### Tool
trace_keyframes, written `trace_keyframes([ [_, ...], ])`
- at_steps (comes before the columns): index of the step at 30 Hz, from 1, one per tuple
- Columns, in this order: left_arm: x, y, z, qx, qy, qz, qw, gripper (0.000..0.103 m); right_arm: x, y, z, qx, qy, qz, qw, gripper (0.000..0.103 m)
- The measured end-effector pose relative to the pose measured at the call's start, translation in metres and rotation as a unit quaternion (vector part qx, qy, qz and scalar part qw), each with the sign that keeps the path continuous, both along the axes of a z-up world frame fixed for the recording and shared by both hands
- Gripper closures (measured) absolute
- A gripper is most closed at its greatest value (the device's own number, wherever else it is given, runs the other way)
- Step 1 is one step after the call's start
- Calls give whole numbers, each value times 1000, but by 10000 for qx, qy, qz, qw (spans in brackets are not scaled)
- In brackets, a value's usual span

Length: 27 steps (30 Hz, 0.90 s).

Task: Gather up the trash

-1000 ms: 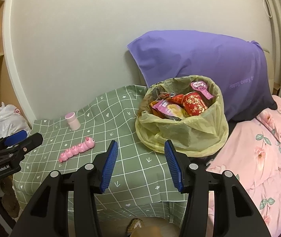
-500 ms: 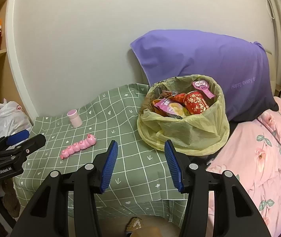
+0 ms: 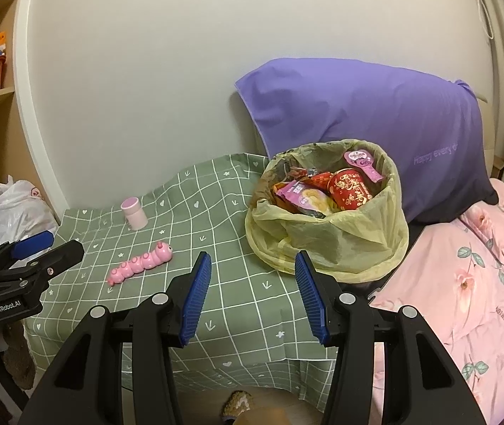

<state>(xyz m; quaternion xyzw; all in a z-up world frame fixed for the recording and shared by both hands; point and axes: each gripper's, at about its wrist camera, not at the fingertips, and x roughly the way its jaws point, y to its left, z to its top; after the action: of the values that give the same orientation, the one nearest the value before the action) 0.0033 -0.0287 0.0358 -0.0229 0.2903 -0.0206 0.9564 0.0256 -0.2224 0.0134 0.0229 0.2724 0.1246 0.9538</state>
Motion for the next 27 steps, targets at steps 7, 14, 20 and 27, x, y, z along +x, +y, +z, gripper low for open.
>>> trace_keyframes([
  [7,-2,-2,2,-26,-20,7,10000,18,-2,-4,2,-4,-35,-30,10000,56],
  [14,-2,-3,2,-26,-11,-19,10000,18,-5,-8,3,-15,-56,-54,10000,56],
  [20,-3,-8,1,-20,-7,-69,10000,18,-7,-11,1,1,-36,-71,10000,56],
  [27,-5,-11,0,-36,-29,-110,9999,18,-7,-15,-3,13,0,-115,9999,56],
])
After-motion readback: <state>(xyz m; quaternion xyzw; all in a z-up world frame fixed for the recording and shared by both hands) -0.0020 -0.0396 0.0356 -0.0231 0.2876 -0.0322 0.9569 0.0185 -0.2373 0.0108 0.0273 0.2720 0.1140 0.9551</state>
